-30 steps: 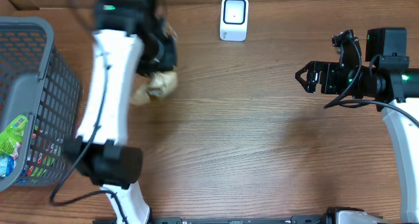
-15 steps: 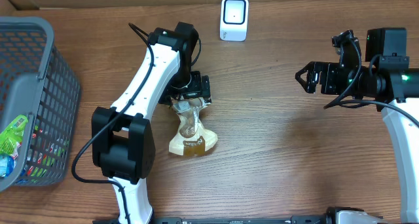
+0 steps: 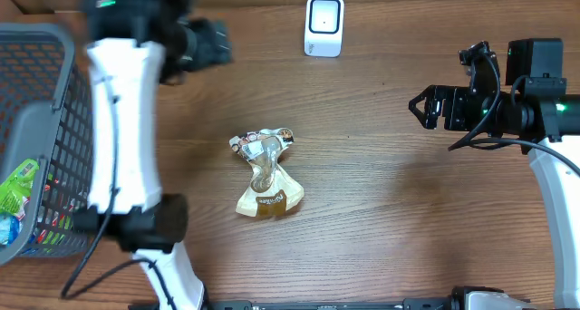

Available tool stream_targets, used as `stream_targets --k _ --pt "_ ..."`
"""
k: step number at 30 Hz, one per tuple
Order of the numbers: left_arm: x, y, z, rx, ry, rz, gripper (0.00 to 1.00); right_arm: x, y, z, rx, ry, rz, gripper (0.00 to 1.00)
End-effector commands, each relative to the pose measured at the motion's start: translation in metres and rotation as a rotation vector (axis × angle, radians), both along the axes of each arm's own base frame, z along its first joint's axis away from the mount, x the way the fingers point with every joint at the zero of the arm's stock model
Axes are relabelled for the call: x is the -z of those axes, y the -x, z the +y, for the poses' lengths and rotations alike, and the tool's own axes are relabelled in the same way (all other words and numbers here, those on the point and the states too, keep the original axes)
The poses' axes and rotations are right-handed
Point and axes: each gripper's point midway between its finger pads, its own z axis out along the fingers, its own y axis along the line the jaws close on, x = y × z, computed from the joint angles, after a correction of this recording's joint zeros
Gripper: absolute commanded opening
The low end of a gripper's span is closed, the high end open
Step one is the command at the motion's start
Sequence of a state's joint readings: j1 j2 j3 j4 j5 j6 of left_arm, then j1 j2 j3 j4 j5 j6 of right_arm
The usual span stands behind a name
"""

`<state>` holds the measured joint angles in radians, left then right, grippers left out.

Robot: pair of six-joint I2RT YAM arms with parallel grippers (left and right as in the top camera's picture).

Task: Scan the item barcode
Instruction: 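Reach the left gripper back into the basket and grasp the green bag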

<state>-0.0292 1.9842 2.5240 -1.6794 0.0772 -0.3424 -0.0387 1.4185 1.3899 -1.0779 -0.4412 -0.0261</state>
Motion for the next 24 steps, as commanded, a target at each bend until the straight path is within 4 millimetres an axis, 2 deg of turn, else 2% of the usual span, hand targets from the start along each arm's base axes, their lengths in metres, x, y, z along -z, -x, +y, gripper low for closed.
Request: stream_targets --k 1,4,7,8,10,13,17,20,24 --pt "-0.047 0.025 0.043 -0.094 -0.038 -0.125 0.91 -0.009 -0.001 0.002 -0.013 -0.001 -0.021 1.00" --pt "-0.069 0.052 0.094 -0.240 -0.073 -0.178 0.91 -0.008 0.001 0.003 -0.013 -0.001 -0.012 1.00" --pt "-0.076 0.093 0.149 -0.424 -0.096 -0.183 0.91 -0.007 0.003 0.003 -0.013 -0.001 -0.003 1.00" --pt "-0.075 0.112 0.171 -0.506 -0.102 -0.172 0.91 -0.006 0.003 0.003 -0.013 -0.001 -0.002 1.00" --pt "-0.069 0.141 0.200 -0.629 -0.106 -0.141 0.91 -0.007 0.002 0.003 -0.013 -0.001 -0.004 1.00" --pt "-0.049 0.174 0.238 -0.770 -0.090 -0.069 0.91 -0.007 0.001 0.003 -0.013 -0.001 -0.010 1.00" --pt "-0.018 0.176 0.265 -0.791 -0.061 -0.025 0.93 -0.008 0.000 0.003 -0.013 -0.001 -0.015 1.00" --pt "0.008 0.169 0.282 -0.805 -0.058 -0.003 0.93 -0.008 0.000 0.003 -0.013 -0.001 -0.015 1.00" --pt "0.036 0.169 0.314 -0.870 -0.100 0.029 1.00 -0.007 0.001 0.003 -0.013 -0.001 -0.011 1.00"
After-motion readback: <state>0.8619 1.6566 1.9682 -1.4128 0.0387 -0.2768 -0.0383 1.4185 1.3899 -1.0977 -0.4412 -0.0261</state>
